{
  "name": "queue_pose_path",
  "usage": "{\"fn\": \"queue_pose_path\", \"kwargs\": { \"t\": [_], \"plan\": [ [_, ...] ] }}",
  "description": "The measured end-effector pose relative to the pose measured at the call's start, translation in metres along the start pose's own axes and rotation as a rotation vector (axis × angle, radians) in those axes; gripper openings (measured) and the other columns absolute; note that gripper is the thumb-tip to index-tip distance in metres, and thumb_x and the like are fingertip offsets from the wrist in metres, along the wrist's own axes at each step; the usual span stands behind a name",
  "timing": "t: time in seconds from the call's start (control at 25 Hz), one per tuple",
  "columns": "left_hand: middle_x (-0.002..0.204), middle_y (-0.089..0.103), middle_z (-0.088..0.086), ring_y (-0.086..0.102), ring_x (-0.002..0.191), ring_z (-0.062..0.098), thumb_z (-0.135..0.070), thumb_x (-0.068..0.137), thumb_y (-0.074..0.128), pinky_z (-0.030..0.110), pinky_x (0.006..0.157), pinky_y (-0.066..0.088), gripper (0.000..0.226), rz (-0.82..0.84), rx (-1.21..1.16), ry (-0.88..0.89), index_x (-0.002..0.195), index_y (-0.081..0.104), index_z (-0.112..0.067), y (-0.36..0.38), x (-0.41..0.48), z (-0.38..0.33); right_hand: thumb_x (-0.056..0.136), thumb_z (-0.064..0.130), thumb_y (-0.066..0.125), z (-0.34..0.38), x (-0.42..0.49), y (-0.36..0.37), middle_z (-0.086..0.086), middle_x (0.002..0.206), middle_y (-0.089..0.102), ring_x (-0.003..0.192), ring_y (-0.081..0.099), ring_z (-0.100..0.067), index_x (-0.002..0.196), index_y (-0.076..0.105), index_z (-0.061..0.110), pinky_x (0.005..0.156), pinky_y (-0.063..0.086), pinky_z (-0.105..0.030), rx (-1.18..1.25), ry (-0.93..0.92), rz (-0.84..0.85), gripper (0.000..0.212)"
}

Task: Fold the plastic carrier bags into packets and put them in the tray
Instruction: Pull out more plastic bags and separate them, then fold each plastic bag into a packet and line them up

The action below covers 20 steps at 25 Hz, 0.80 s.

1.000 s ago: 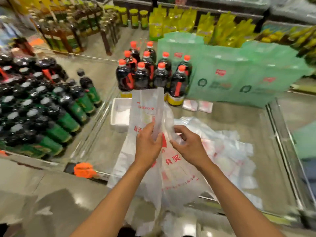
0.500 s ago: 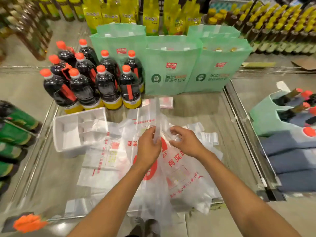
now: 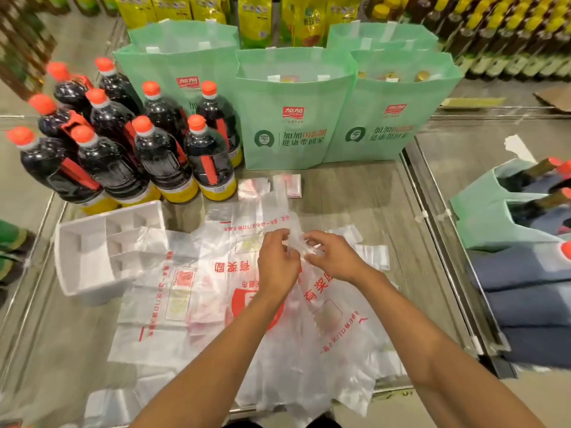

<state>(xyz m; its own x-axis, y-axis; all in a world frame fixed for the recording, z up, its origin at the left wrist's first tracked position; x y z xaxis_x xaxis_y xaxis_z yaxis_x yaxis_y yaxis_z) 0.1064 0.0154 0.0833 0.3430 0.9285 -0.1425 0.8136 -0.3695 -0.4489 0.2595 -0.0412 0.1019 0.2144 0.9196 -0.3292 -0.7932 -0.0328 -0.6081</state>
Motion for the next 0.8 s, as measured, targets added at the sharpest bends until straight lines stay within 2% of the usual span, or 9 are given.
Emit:
{"fn": "queue_pose_path", "kwargs": {
  "t": [0.08,0.2,0.36,0.56,0.8],
  "plan": [
    [0.121,0.057,-0.003,0.061,0.092,0.003,-0.015,0.093,0.063,0.033,0.083,0.056,0.033,0.033,-0.034,-0.006,0.126,0.061,-0.020,0.010,0.001,0.000,0.092,0.016,0.073,-0.015,0.008,-0.007,0.009,0.114,0.064,0.100,0.060,-0.006,0.132,0.063,0.018,0.081,0.041,-0.009,0.000,0.013,0.018,0.041],
    [0.125,0.055,-0.010,0.060,0.102,0.004,-0.031,0.096,0.064,0.031,0.086,0.055,0.036,0.056,0.010,0.017,0.131,0.058,-0.025,0.016,-0.005,0.006,0.095,0.023,0.069,-0.044,0.015,-0.020,0.005,0.128,0.061,0.110,0.059,-0.011,0.140,0.056,0.020,0.092,0.044,-0.024,-0.071,0.013,0.044,0.046],
    [0.133,0.055,-0.003,0.054,0.119,0.016,-0.043,0.095,0.056,0.035,0.099,0.047,0.047,0.128,0.320,0.181,0.135,0.058,-0.020,0.004,-0.013,0.021,0.098,0.032,0.064,-0.077,0.009,-0.038,0.002,0.146,0.052,0.132,0.051,-0.017,0.146,0.051,0.023,0.110,0.041,-0.032,-0.144,-0.051,0.023,0.050],
    [0.149,0.049,0.006,0.045,0.134,0.028,-0.043,0.094,0.058,0.046,0.104,0.046,0.057,0.309,0.734,0.362,0.146,0.049,-0.024,-0.015,-0.018,0.034,0.099,0.044,0.059,-0.084,-0.014,-0.033,-0.005,0.159,0.038,0.146,0.035,-0.026,0.150,0.045,0.018,0.118,0.034,-0.045,-0.290,-0.130,-0.068,0.059],
    [0.161,0.035,0.004,0.033,0.147,0.030,-0.056,0.092,0.048,0.049,0.115,0.036,0.067,0.477,0.912,0.441,0.153,0.040,-0.028,-0.023,-0.013,0.026,0.098,0.051,0.056,-0.083,-0.049,-0.010,-0.006,0.165,0.027,0.152,0.023,-0.027,0.154,0.036,0.021,0.119,0.031,-0.048,-0.332,-0.053,-0.086,0.067]
  ]
}}
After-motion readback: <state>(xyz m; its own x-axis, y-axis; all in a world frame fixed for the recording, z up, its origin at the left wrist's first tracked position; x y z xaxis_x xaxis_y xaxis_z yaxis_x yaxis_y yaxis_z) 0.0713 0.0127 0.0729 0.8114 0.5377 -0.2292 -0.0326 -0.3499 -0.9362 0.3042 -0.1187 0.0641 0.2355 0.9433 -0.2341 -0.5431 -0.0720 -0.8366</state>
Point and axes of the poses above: each hand's wrist, its own x-axis towards the middle knuckle, its own y-axis out of the palm, z = x × y, the point moved 1 cm from there along x, towards the middle knuckle
